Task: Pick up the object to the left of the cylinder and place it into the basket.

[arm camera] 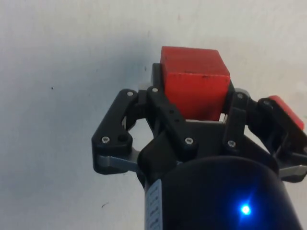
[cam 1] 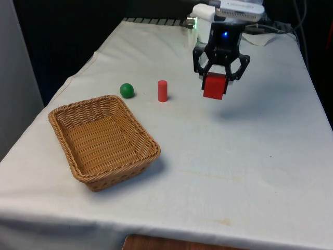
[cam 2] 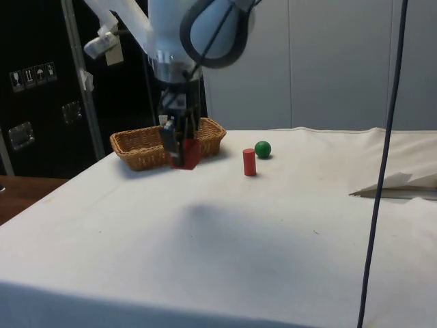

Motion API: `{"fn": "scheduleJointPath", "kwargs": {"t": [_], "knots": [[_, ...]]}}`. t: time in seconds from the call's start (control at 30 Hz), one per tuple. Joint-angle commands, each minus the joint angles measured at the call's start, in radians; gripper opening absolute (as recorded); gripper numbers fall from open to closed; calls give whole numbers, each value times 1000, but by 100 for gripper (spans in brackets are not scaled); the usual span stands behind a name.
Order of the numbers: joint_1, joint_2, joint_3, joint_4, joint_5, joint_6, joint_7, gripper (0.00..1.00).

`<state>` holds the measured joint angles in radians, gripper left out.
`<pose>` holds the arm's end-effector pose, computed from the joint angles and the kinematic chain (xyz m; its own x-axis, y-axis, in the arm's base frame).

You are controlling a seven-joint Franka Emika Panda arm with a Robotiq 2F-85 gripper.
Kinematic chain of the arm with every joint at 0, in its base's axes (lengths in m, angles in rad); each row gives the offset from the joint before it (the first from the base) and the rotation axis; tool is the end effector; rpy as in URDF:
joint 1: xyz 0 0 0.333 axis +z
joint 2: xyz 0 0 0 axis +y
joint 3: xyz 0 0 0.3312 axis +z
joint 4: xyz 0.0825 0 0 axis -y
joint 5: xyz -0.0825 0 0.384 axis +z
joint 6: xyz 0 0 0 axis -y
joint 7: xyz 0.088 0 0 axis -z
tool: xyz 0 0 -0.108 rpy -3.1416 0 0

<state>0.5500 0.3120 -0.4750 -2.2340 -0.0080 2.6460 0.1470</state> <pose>0.5628 0.0450 0.2716 0.9884 -0.0262 0.1498 -0.0451 -0.9912 0.1244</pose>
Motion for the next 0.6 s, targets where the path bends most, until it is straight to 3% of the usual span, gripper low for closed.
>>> {"fn": "scheduleJointPath", "kwargs": {"t": [0.0,0.23,0.27,0.3,0.5,0.53,0.57], "knots": [[0,0,-3,8,0,-8,-3,2],[-10,-3,-29,78,9,-75,-44,2],[-3,0,-36,77,0,-68,-33,2],[-11,-1,-32,87,10,-81,-48,2],[-23,14,-54,147,15,-116,-78,2],[-12,12,-61,135,0,-102,-60,2],[-25,17,-57,156,16,-122,-82,2]]}}
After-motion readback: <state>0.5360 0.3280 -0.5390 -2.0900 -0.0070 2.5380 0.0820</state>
